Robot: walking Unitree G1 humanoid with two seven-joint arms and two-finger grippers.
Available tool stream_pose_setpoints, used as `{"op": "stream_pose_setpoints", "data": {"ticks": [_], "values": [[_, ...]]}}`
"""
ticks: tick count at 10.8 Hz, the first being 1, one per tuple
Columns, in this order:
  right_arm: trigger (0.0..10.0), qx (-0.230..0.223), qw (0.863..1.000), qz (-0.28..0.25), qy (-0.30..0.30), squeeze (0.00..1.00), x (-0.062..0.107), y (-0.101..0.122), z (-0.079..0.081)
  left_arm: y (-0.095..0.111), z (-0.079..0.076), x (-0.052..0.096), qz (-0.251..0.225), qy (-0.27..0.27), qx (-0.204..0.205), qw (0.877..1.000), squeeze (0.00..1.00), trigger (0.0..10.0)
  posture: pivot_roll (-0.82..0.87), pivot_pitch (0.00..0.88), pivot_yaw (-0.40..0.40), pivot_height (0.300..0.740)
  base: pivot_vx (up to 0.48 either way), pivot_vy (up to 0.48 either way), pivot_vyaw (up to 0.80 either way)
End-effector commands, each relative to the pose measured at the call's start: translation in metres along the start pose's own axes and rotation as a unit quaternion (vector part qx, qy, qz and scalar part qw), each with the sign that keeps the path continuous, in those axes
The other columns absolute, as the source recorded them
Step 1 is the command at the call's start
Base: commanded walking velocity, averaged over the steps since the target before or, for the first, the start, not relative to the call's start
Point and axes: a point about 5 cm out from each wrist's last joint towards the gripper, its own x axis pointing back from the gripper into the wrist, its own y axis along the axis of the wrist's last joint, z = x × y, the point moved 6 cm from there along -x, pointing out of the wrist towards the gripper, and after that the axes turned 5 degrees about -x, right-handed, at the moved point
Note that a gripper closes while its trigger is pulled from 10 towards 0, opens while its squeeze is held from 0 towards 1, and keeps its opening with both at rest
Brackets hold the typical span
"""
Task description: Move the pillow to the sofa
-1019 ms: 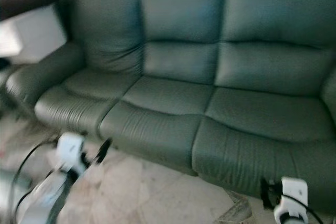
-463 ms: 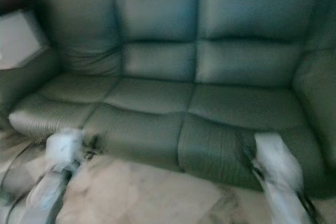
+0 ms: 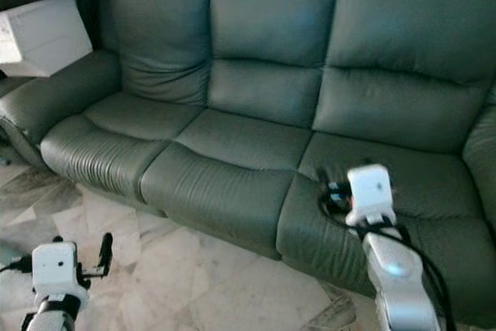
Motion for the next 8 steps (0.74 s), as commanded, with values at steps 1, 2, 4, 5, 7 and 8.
{"op": "stream_pose_setpoints", "data": {"ticks": [1,2,4,5,7,8], "values": [[10.0,-0.009,1.000,-0.005,0.023,0.00,-0.005,0.006,0.011,0.010,0.005,-0.003,-0.012,0.007,-0.010,1.000,0.00,10.0,-0.26,0.000,0.065,0.740,0.000,0.000,0.00],[10.0,-0.015,0.999,-0.004,0.049,0.00,-0.015,0.009,0.024,0.013,0.006,-0.005,-0.013,0.008,-0.007,1.000,0.00,10.0,-0.24,0.000,0.060,0.740,0.000,0.000,0.00],[10.0,-0.022,0.996,-0.006,0.085,0.00,-0.027,0.015,0.045,0.019,0.013,-0.004,-0.021,0.021,0.002,1.000,0.00,10.0,-0.20,0.000,0.044,0.740,0.000,0.000,0.00],[10.0,-0.024,0.996,-0.003,0.090,0.00,-0.032,0.014,0.050,0.013,0.024,0.002,0.000,0.059,0.015,0.998,0.00,10.0,-0.17,0.000,0.040,0.740,0.000,0.000,0.00],[10.0,-0.032,0.996,-0.001,0.085,0.00,-0.034,0.012,0.048,0.013,0.027,0.004,-0.002,0.059,0.009,0.998,0.00,10.0,-0.17,0.000,0.048,0.740,0.000,0.000,0.00],[10.0,-0.036,0.996,0.002,0.082,0.00,-0.034,0.009,0.048,0.018,0.024,0.001,-0.007,0.056,0.007,0.998,0.00,10.0,-0.16,0.000,0.052,0.740,0.000,0.000,0.00]]}}
